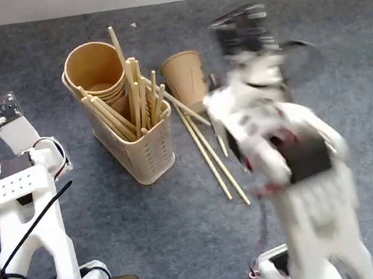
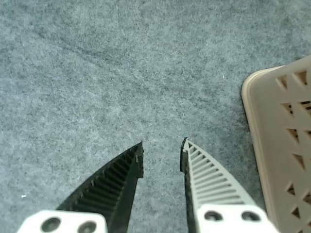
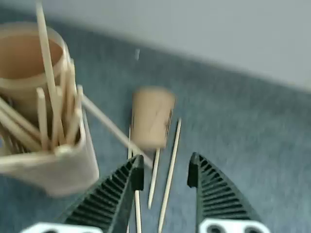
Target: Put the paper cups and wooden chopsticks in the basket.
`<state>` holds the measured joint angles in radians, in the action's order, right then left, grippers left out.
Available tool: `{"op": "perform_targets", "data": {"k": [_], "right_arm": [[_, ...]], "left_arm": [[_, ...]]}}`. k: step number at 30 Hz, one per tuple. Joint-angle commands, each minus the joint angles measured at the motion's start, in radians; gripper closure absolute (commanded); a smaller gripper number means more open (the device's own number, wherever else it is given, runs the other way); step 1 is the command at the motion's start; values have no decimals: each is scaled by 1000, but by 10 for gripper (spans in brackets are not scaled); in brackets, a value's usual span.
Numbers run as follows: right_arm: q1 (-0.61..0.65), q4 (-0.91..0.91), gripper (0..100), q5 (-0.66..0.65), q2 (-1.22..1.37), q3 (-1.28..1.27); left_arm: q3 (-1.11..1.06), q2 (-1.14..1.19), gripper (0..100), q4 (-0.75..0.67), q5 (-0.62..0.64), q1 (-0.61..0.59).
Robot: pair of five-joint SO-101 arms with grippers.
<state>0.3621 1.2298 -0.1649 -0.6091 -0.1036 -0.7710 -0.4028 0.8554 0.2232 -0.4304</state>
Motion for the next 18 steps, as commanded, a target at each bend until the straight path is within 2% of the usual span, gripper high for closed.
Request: {"op": "perform_targets", "data": {"k": [1,6,9,13,18], "right_arm": [[-21,39,847,-34,165,-219],[-18,-486,847,-60,170,-710],[5,-684,847,-81,179,-862],[64,-783,847,-83,180,-944],[73,-791,847,-83,182,-952]], "left_arm": [[7,-4,846,-14,6,12],[5,-4,846,-12,6,12],[5,-4,846,-14,6,12],[7,-4,846,-14,6,12],[8,-4,846,-14,6,13]]}}
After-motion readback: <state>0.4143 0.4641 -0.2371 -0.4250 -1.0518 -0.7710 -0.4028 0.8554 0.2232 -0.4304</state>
